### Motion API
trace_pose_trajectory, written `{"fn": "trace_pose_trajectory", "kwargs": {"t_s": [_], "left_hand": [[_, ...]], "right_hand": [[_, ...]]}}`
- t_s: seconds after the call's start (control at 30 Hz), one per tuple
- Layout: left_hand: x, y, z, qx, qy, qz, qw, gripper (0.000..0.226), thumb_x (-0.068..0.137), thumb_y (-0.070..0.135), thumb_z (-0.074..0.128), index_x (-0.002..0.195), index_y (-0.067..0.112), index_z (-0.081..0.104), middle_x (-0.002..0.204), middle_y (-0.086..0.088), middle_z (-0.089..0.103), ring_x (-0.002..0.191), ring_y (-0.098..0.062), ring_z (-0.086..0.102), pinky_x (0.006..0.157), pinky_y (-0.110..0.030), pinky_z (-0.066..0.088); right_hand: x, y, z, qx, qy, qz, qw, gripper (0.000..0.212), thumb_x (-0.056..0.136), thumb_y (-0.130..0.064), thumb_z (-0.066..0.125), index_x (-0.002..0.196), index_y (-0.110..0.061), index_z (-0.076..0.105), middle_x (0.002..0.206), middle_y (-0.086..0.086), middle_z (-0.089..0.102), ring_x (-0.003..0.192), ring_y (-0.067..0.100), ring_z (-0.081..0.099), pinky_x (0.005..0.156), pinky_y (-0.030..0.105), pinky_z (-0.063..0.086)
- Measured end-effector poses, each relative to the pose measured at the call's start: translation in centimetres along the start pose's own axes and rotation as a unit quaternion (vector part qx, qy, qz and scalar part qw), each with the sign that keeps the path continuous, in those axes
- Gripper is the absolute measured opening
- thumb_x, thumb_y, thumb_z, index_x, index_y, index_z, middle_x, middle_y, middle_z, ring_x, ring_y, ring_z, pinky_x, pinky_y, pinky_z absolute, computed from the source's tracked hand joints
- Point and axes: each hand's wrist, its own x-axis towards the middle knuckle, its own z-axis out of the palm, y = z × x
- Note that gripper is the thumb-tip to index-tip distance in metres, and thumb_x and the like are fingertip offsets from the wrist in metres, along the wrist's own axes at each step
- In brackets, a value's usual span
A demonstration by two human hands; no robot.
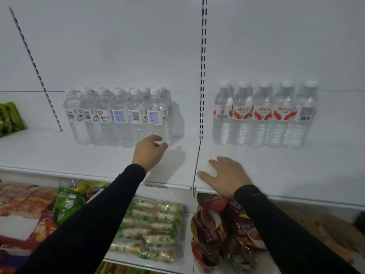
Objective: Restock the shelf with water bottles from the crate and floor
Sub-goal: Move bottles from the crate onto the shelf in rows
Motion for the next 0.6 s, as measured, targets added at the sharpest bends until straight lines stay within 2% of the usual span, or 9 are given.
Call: {"fn": "trace_pose_trajectory", "kwargs": {"t_s": [0.1,0.17,0.23,0.3,0.37,0.43,0.47,0.53,0.6], "left_hand": [[-4.8,0.4,-1.5,-0.018,-0.005,0.056,0.998,0.025,0.091,0.038,0.060,0.112,0.024,0.066,0.093,0.010,0.067,0.085,-0.005,0.060,0.070,-0.018,0.041],[-8.4,0.0,-2.1,-0.045,-0.008,0.084,0.995,0.017,0.092,0.037,0.060,0.104,0.027,0.068,0.092,0.013,0.068,0.084,0.002,0.060,0.068,-0.011,0.041],[-11.8,-1.0,-2.3,-0.075,-0.027,0.098,0.992,0.012,0.093,0.036,0.061,0.101,0.029,0.067,0.092,0.017,0.068,0.087,0.007,0.061,0.068,-0.006,0.044],[-14.7,-3.1,-1.8,-0.059,-0.069,0.109,0.990,0.012,0.093,0.036,0.061,0.103,0.031,0.065,0.093,0.018,0.068,0.088,0.006,0.062,0.071,-0.008,0.047],[-17.1,-6.2,-0.2,-0.013,-0.127,0.106,0.986,0.019,0.092,0.038,0.062,0.110,0.031,0.065,0.097,0.016,0.067,0.090,0.003,0.062,0.078,-0.016,0.051],[-19.2,-9.6,2.1,0.039,-0.182,0.085,0.979,0.028,0.093,0.040,0.061,0.116,0.026,0.065,0.101,0.013,0.066,0.091,-0.003,0.062,0.081,-0.025,0.052],[-20.2,-11.0,3.2,0.061,-0.213,0.072,0.972,0.031,0.093,0.042,0.059,0.118,0.024,0.065,0.102,0.012,0.064,0.093,-0.005,0.061,0.082,-0.025,0.050],[-22.1,-13.5,5.6,0.081,-0.278,0.053,0.956,0.036,0.093,0.044,0.059,0.121,0.023,0.063,0.106,0.008,0.062,0.097,-0.008,0.061,0.081,-0.020,0.045],[-24.1,-15.7,8.0,0.088,-0.339,0.041,0.936,0.036,0.092,0.041,0.059,0.122,0.021,0.064,0.109,0.003,0.065,0.098,-0.011,0.062,0.077,-0.018,0.041]], "right_hand": [[-0.6,0.0,-0.4,0.026,0.076,-0.020,0.997,0.067,0.097,-0.064,0.034,0.143,-0.018,0.049,0.148,0.005,0.047,0.135,0.022,0.041,0.112,0.032,0.027],[-1.6,0.0,-0.3,0.043,0.148,-0.043,0.987,0.056,0.100,-0.054,0.038,0.136,-0.015,0.056,0.142,0.003,0.053,0.130,0.020,0.047,0.107,0.026,0.031],[-3.2,0.0,0.5,0.078,0.212,-0.075,0.971,0.047,0.101,-0.046,0.043,0.128,-0.013,0.063,0.136,0.004,0.058,0.126,0.019,0.050,0.102,0.018,0.029],[-5.8,0.2,2.2,0.119,0.259,-0.107,0.953,0.043,0.098,-0.042,0.046,0.121,-0.011,0.068,0.131,0.008,0.061,0.121,0.019,0.051,0.099,0.013,0.026],[-9.0,0.7,4.9,0.127,0.294,-0.134,0.938,0.041,0.097,-0.037,0.049,0.114,-0.008,0.071,0.127,0.012,0.062,0.116,0.020,0.052,0.100,0.016,0.031],[-12.5,1.3,8.3,0.136,0.280,-0.142,0.940,0.040,0.097,-0.035,0.050,0.115,-0.005,0.071,0.127,0.014,0.061,0.115,0.022,0.054,0.101,0.022,0.038],[-14.4,1.6,10.2,0.150,0.256,-0.139,0.945,0.041,0.097,-0.035,0.050,0.116,-0.005,0.071,0.128,0.014,0.060,0.116,0.022,0.055,0.100,0.023,0.039],[-18.0,2.3,14.5,0.179,0.180,-0.111,0.961,0.042,0.098,-0.039,0.049,0.115,-0.008,0.071,0.129,0.011,0.060,0.116,0.021,0.055,0.098,0.020,0.040],[-21.4,3.4,19.1,0.181,0.074,-0.051,0.979,0.057,0.100,-0.054,0.036,0.116,-0.011,0.070,0.130,0.010,0.059,0.118,0.023,0.056,0.101,0.029,0.045]]}}
